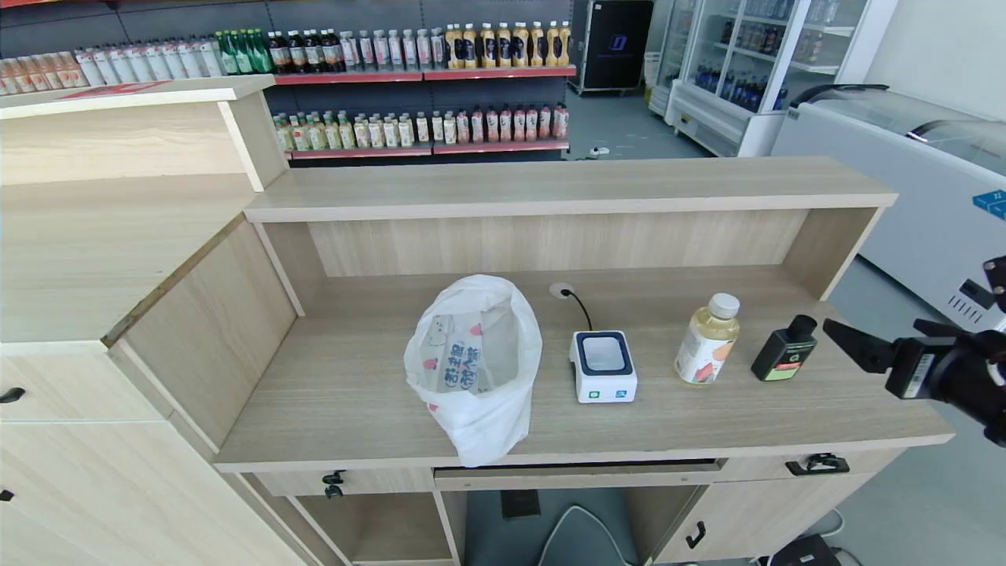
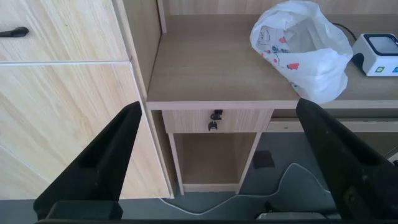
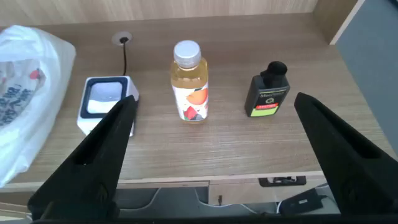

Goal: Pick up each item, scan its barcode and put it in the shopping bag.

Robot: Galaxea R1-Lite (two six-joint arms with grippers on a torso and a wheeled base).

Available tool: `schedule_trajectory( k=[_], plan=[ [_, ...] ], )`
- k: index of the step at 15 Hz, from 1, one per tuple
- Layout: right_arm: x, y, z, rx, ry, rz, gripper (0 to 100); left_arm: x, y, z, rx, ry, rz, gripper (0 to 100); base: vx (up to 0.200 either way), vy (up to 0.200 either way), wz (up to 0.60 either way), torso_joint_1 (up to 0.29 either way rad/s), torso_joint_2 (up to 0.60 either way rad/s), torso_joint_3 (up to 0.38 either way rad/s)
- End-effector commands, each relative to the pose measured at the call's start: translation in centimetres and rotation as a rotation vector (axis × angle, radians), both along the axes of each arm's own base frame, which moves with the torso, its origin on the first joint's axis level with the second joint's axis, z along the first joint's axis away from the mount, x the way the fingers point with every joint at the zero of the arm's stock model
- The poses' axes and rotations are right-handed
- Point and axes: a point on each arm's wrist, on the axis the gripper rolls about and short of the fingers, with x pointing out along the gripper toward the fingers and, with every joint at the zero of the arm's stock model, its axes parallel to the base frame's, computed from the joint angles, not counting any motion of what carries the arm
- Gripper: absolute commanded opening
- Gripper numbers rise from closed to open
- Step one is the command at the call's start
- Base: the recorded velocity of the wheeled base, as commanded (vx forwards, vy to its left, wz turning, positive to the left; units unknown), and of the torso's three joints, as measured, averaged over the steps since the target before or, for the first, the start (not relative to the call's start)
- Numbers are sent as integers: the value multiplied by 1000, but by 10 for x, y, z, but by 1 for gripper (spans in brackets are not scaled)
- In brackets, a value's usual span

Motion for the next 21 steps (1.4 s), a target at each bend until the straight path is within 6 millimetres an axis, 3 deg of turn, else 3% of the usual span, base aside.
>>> schedule_trajectory(
  k=[1,4,7,12,15,21],
  plan=[
    [61,-19,-76,-92,137,-39,100,0,0,0,0,-1,0,100,0,0,0,0,0,0],
    [85,-27,-108,-86,114,-63,100,0,0,0,0,-1,0,100,0,0,0,0,0,0],
    [95,-27,-123,-82,139,-56,100,0,0,0,0,-1,0,100,0,0,0,0,0,0],
    [130,-29,-127,-90,82,-77,100,0,0,0,0,-1,0,100,0,0,0,0,0,0],
    [150,-18,-128,-65,40,-41,100,0,0,0,0,-1,0,100,0,0,0,0,0,0],
    [174,-1,-134,-60,38,29,100,0,0,0,0,-1,0,100,0,0,0,0,0,0]
  ],
)
